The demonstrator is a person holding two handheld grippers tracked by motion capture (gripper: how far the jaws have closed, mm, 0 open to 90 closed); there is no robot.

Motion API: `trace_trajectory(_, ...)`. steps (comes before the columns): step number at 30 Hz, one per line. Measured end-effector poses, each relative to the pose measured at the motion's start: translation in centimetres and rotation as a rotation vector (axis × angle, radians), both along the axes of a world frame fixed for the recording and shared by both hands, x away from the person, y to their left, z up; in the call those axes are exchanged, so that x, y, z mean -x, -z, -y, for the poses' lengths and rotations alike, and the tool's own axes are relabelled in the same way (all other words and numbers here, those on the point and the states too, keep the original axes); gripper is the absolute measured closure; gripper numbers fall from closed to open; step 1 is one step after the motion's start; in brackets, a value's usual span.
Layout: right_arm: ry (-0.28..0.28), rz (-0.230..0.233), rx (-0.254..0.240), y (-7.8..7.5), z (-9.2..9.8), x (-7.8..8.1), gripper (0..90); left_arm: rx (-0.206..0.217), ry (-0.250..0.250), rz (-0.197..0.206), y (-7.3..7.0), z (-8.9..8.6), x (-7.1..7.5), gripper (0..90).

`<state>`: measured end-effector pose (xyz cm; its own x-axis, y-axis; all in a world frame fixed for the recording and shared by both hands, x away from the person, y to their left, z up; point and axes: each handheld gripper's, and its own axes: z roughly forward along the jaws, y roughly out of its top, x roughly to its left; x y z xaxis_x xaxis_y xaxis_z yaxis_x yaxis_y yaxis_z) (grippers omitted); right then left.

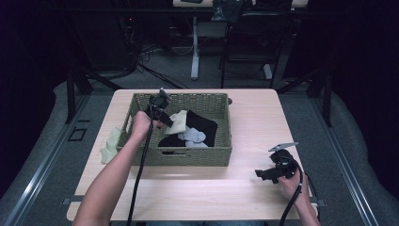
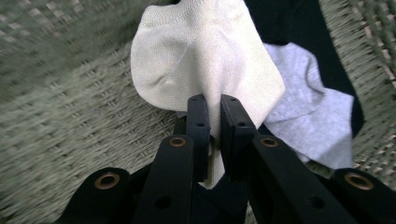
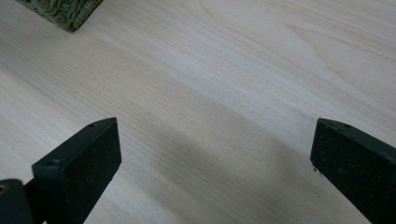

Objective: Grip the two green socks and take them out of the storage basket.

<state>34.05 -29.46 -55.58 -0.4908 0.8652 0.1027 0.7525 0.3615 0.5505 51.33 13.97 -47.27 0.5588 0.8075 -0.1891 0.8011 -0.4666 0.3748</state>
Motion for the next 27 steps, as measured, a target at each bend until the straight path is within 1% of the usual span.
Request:
trace_trajectory(1, 0.0, 0.0, 0.0, 0.0, 0.0, 0.0, 1.1, 0.0, 0.0, 0.0, 0.0, 0.0, 0.0, 83.4)
trace_trajectory(2, 0.0, 0.0, 0.0, 0.0, 0.0, 0.0, 1.1, -0.003, 0.007, 0.018, -0.8, -0.2, 0.2, 83.4)
trace_trajectory(3, 0.0, 0.0, 0.001, 0.0, 0.0, 0.0, 1.1, -0.005, 0.012, 0.026, -1.2, -0.2, 0.3, 83.4)
trace_trajectory(4, 0.0, 0.0, 0.001, 0.0, 0.0, 0.0, 1.1, -0.005, 0.012, 0.026, -1.2, -0.2, 0.3, 83.4)
trace_trajectory(5, 0.0, -0.001, 0.001, 0.0, 0.0, 0.0, 1.1, -0.014, 0.02, 0.035, -1.7, -0.3, 0.4, 83.4)
trace_trajectory(7, 0.001, 0.001, 0.0, 0.0, 0.0, 0.0, 1.1, -0.011, 0.021, 0.05, -2.4, -0.5, 0.6, 83.3)
trace_trajectory(8, 0.0, 0.001, 0.002, 0.0, 0.0, 0.0, 1.1, -0.015, 0.027, 0.061, -2.9, -0.8, 0.7, 83.3)
trace_trajectory(9, 0.001, 0.001, 0.002, 0.0, 0.0, 0.0, 1.1, -0.015, 0.027, 0.061, -2.9, -0.8, 0.7, 83.3)
trace_trajectory(10, 0.001, 0.002, 0.002, 0.0, 0.0, 0.0, 1.1, -0.019, 0.026, 0.069, -3.4, -1.1, 0.9, 83.3)
trace_trajectory(11, 0.002, 0.002, 0.002, 0.0, 0.0, 0.0, 1.1, -0.019, 0.026, 0.069, -3.4, -1.1, 0.9, 83.3)
trace_trajectory(12, 0.002, 0.002, 0.002, 0.0, 0.0, 0.0, 1.1, -0.018, 0.024, 0.074, -3.8, -1.3, 0.9, 83.3)
trace_trajectory(13, 0.0, 0.001, 0.01, 0.0, 0.1, 0.0, 1.1, -0.018, 0.022, 0.089, -4.4, -1.6, 1.1, 83.3)
trace_trajectory(14, 0.0, 0.001, 0.01, 0.0, 0.0, 0.0, 1.1, -0.018, 0.018, 0.094, -4.9, -1.9, 1.2, 83.3)
trace_trajectory(15, 0.0, 0.001, 0.007, 0.0, 0.0, 0.0, 1.0, -0.018, 0.018, 0.094, -4.9, -1.9, 1.2, 83.4)
trace_trajectory(16, 0.001, 0.002, 0.002, 0.0, 0.0, 0.0, 1.1, -0.02, 0.02, 0.109, -5.5, -2.3, 1.3, 83.4)
trace_trajectory(19, 0.0, 0.001, 0.002, 0.0, 0.0, 0.0, 1.1, -0.026, 0.014, 0.13, -6.6, -3.0, 1.5, 83.4)
trace_trajectory(21, 0.0, 0.001, 0.001, 0.0, 0.0, 0.0, 1.1, -0.029, 0.005, 0.138, -7.0, -3.5, 1.5, 83.4)
trace_trajectory(22, 0.0, 0.001, 0.001, 0.0, 0.0, 0.0, 1.1, -0.029, 0.005, 0.138, -7.0, -3.5, 1.5, 83.4)
trace_trajectory(25, 0.0, 0.0, 0.002, 0.0, 0.0, 0.0, 1.0, -0.033, -0.022, 0.159, -8.0, -4.6, 1.7, 83.3)
trace_trajectory(27, 0.002, 0.001, 0.002, 0.0, 0.0, 0.0, 1.1, -0.037, -0.03, 0.167, -8.6, -5.3, 1.8, 83.3)
